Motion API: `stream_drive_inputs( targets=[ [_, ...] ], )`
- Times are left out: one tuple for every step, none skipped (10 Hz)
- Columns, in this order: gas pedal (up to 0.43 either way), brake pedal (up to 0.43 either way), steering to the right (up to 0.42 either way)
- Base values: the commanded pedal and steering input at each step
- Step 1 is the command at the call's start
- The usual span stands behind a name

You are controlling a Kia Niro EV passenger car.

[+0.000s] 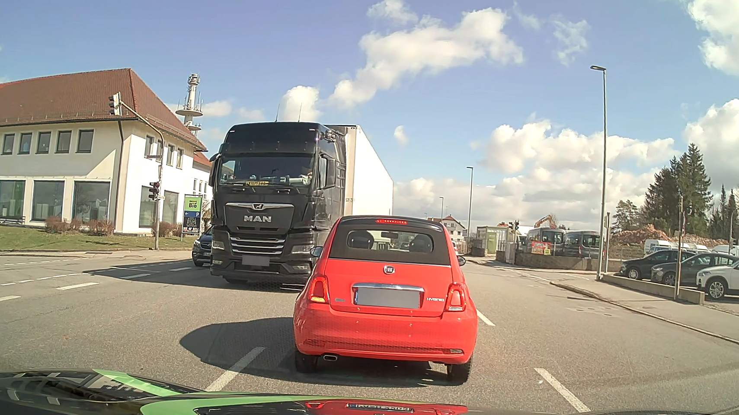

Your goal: Follow the waypoints while adhering to traffic rules and regulations

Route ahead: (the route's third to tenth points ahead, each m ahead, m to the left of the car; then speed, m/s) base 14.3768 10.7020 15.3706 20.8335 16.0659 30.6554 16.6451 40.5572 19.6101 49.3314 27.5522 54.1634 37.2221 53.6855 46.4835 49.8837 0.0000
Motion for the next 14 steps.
stream_drive_inputs(
  targets=[
    [0.000,0.268,-0.001],
    [0.000,0.268,0.000],
    [0.000,0.268,0.000],
    [0.000,0.268,0.000],
    [0.000,0.268,0.000],
    [0.000,0.268,0.000],
    [0.000,0.268,-0.001],
    [0.000,0.274,0.000],
    [0.000,0.268,0.000],
    [0.000,0.274,-0.001],
    [0.000,0.274,0.000],
    [0.000,0.274,0.000],
    [0.000,0.268,0.000],
    [0.000,0.268,0.000]
  ],
)
